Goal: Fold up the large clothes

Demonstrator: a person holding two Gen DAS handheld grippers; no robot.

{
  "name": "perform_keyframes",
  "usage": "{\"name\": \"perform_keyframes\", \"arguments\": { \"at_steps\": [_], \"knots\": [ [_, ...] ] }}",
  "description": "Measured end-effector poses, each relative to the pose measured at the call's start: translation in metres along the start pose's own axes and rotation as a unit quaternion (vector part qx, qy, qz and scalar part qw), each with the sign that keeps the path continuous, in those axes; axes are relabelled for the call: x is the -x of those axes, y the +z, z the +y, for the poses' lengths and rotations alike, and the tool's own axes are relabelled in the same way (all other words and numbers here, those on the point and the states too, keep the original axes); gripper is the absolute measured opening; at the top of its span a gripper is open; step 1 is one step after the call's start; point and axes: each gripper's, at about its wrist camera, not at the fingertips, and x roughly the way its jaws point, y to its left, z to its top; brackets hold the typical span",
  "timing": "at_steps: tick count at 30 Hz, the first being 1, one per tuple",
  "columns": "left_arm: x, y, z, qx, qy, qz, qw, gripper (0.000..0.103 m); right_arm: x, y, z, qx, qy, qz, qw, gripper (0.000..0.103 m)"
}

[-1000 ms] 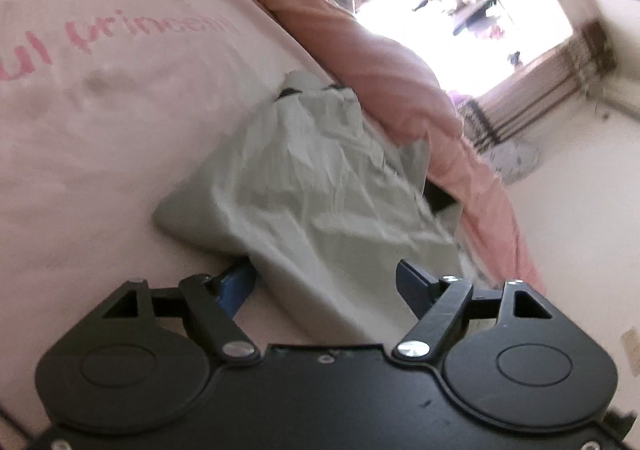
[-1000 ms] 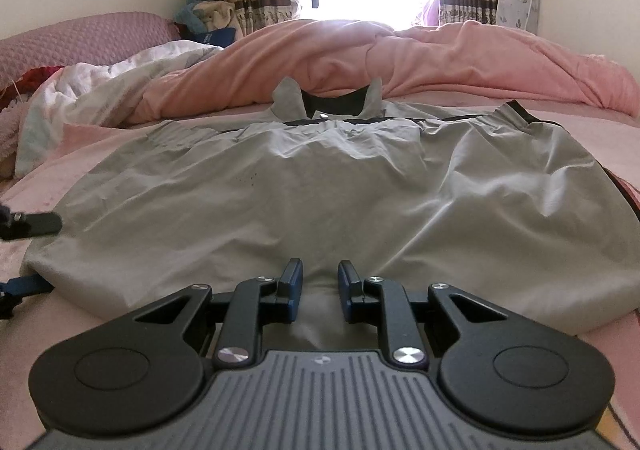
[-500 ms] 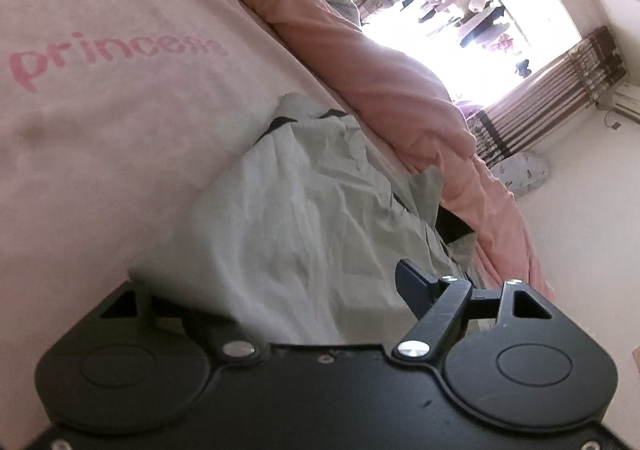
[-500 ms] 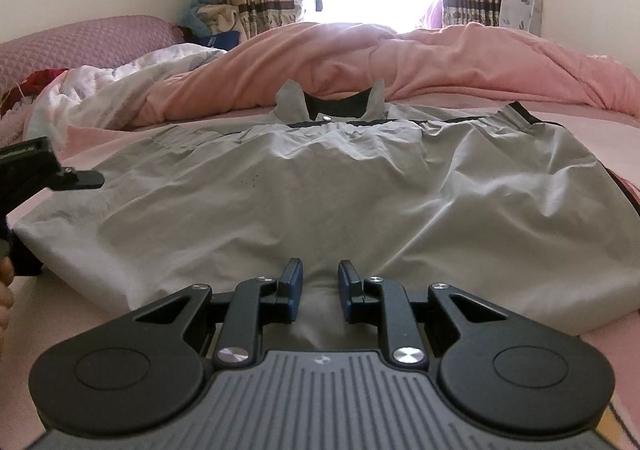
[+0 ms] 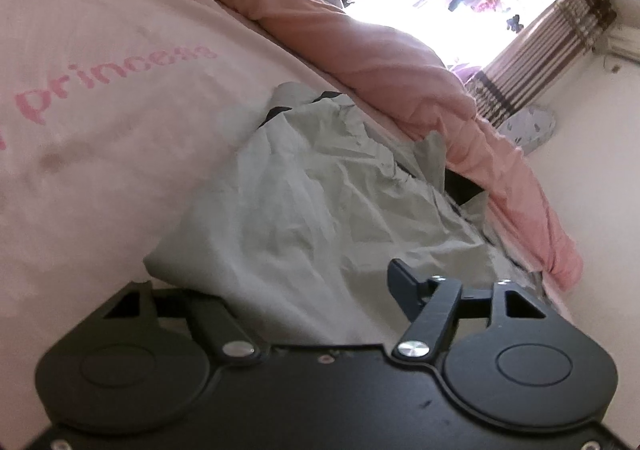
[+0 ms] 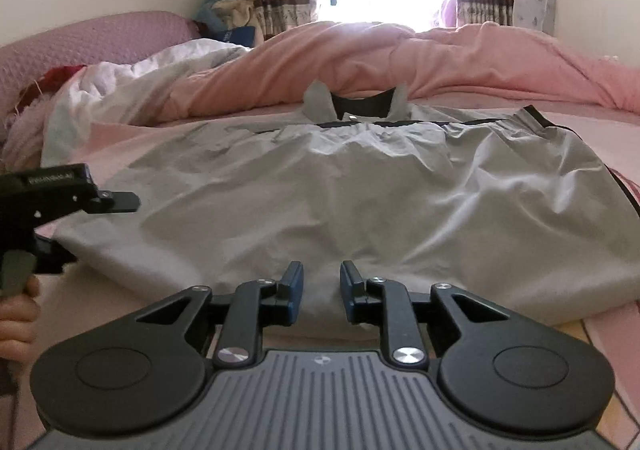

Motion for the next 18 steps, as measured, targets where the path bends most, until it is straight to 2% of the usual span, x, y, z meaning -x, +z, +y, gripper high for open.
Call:
{"name": "perform_keyframes", "arguments": {
  "at_steps": [5,10,11,15,18],
  "knots": [
    [-0.001,0.0,0.002,-0.011,0.007,0.005,0.9999,0.052,-0.009,-0.008,0.01,0.032,-0.021,-0.006,0.999,0.027],
    [0.0,0.004,0.006,-0.005,0.009,0.012,0.9999,0.043,0.005,0.009,-0.01,-0.022,0.013,0.006,1.0,0.027],
    [0.0,0.004,0.008,-0.004,0.008,0.013,0.9999,0.039,0.011,0.011,-0.015,-0.035,0.009,0.0,0.999,0.027],
    [0.002,0.005,0.013,-0.001,0.002,0.017,0.9999,0.036,0.028,0.014,-0.04,-0.038,-0.064,-0.026,0.997,0.029],
    [0.003,0.004,0.014,-0.006,0.002,0.016,0.9998,0.036,0.024,0.009,-0.068,-0.079,-0.08,-0.003,0.994,0.029]
  ]
}}
